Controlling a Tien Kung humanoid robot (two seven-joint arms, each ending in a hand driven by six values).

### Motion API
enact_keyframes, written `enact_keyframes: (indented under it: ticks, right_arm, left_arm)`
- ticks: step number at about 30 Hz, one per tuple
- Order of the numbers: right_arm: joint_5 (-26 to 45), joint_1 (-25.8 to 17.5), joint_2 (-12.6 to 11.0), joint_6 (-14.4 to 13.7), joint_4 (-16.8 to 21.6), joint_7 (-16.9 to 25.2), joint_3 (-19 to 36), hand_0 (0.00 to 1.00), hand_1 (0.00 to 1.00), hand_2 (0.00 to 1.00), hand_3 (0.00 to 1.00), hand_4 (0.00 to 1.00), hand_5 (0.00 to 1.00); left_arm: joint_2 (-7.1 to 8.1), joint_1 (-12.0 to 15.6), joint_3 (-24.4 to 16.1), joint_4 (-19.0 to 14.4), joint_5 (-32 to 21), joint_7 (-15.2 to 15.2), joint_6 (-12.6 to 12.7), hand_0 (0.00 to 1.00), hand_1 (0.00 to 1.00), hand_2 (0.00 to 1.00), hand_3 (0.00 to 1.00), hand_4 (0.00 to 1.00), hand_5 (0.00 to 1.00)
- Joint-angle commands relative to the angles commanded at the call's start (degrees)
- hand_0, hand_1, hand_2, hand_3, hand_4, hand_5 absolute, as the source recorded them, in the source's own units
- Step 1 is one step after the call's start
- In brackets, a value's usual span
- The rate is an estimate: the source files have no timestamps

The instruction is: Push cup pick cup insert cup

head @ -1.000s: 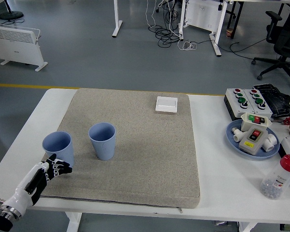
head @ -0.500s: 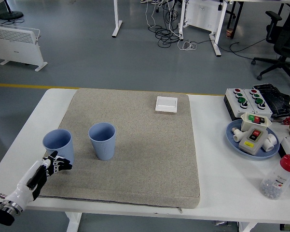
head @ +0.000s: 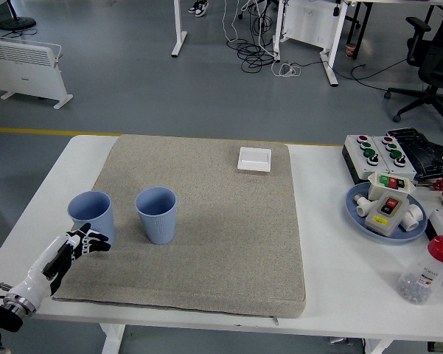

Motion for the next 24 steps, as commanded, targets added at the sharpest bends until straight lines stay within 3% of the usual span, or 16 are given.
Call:
enact_keyframes:
  ticks: [16,19,24]
  right_arm:
    - [-0.1,-0.1,0.1,0.0,0.0,0.0,-0.1,0.723,0.649,0.643,0.573,0.119,0.469]
    - [-0.1,-0.1,0.1,0.0,0.0,-0.1,-0.2,0.723,0.649,0.643,0.573,0.118,0.47]
    - [0.0,-0.2,0.2,0.0,0.0,0.0,-0.2,0.723,0.649,0.643,0.573,0.119,0.47]
  left_arm:
    - [1.23,-5.8,3.7,5.5,-0.1,-0.7,-0.1,0.77,0.597,0.537,0.51,0.594,0.998]
    - [1.27,-7.3,3.4,7.9,2.8,-1.5,0.0,0.765,0.596,0.537,0.51,0.594,0.998]
    - [1.46,-8.2,3.7,9.0,3.0,-2.7,0.2,0.766,0.599,0.543,0.511,0.591,0.998]
